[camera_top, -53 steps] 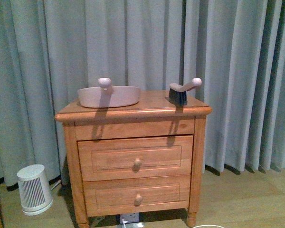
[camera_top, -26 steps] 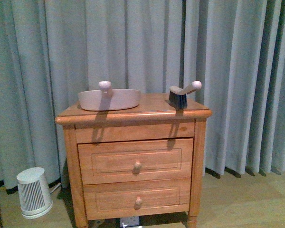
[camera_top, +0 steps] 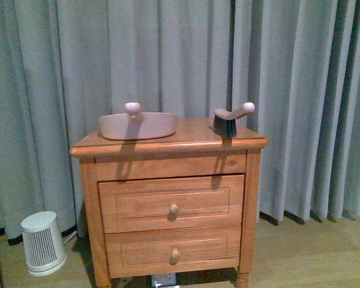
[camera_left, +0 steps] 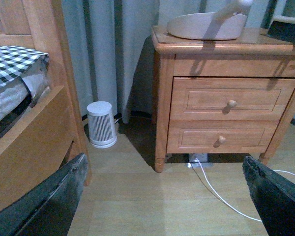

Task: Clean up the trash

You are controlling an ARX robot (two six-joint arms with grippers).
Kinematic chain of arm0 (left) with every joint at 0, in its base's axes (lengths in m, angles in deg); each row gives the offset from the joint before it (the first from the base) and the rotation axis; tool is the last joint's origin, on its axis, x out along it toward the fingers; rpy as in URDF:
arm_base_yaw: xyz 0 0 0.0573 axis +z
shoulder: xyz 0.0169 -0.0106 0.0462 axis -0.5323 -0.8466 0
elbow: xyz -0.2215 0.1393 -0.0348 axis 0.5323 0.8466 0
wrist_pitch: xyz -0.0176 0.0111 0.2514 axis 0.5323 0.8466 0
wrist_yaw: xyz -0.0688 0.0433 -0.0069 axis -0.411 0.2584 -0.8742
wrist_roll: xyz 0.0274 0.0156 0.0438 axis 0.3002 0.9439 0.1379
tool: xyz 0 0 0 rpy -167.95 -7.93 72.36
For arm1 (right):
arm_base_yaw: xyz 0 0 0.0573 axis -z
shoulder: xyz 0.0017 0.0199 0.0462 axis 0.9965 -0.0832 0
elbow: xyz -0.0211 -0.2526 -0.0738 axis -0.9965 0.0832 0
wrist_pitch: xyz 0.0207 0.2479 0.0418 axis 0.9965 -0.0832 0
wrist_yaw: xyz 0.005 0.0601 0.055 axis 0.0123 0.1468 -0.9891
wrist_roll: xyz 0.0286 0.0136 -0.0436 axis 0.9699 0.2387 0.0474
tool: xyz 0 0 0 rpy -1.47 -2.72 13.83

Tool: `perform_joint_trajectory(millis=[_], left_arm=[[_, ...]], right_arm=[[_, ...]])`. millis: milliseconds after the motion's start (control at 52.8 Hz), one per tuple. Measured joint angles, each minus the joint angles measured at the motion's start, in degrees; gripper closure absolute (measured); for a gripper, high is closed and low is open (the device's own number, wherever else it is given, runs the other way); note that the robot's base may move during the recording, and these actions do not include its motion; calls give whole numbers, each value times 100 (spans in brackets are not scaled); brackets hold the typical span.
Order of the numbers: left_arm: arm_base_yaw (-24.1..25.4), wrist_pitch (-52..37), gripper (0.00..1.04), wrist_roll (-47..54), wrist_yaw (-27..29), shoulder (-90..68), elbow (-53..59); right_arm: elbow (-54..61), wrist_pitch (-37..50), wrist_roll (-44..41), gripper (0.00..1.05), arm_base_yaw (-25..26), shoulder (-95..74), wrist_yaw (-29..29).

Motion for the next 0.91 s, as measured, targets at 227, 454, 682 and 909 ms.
perform_joint_trajectory(millis=[227,454,682,909], left_arm=[[0,0,8,0,0,0,0],[0,0,8,0,0,0,0],[0,0,8,0,0,0,0],[0,0,8,0,2,-4,0]], right_arm=[[0,0,0,7,0,0,0],[0,0,0,7,0,0,-2],[0,0,-2,7,0,0,-2],[0,0,0,7,0,-2,-2]])
